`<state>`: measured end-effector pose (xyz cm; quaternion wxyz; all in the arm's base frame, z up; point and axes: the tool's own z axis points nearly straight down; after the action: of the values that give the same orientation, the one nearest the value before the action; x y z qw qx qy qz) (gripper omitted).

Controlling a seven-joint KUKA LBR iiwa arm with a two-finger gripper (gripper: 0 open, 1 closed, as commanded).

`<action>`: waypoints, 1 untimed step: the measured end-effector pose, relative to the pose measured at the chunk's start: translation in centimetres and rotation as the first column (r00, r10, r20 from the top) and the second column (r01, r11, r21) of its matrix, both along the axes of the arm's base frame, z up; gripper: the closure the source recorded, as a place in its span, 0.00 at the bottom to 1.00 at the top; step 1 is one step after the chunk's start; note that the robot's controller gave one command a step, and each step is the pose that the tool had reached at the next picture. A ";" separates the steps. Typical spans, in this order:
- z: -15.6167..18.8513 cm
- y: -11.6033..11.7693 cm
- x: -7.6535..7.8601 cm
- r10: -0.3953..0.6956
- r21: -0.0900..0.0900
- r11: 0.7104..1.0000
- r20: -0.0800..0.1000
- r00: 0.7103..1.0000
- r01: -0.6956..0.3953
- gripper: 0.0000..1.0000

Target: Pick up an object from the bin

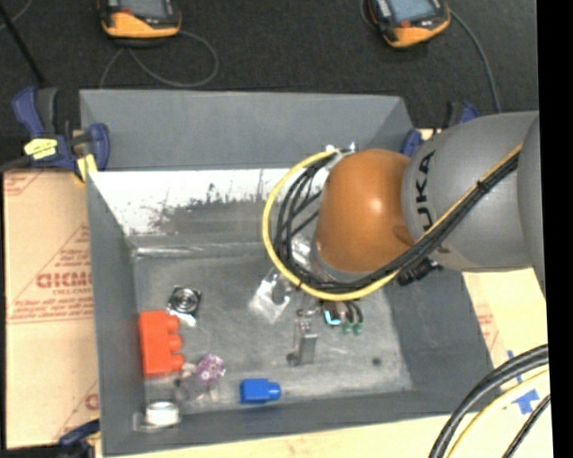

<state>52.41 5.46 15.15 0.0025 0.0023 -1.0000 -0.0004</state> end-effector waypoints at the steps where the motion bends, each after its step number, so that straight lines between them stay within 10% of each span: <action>1: -8.3 13.0 2.3 0.247 0.001 0.969 0.009 0.969 -0.247 0.00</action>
Offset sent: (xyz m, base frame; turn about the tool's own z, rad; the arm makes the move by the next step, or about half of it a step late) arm 0.0224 0.1271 -0.0815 -0.2425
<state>54.69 18.44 6.89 -0.0016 0.1269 -0.9919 -0.0013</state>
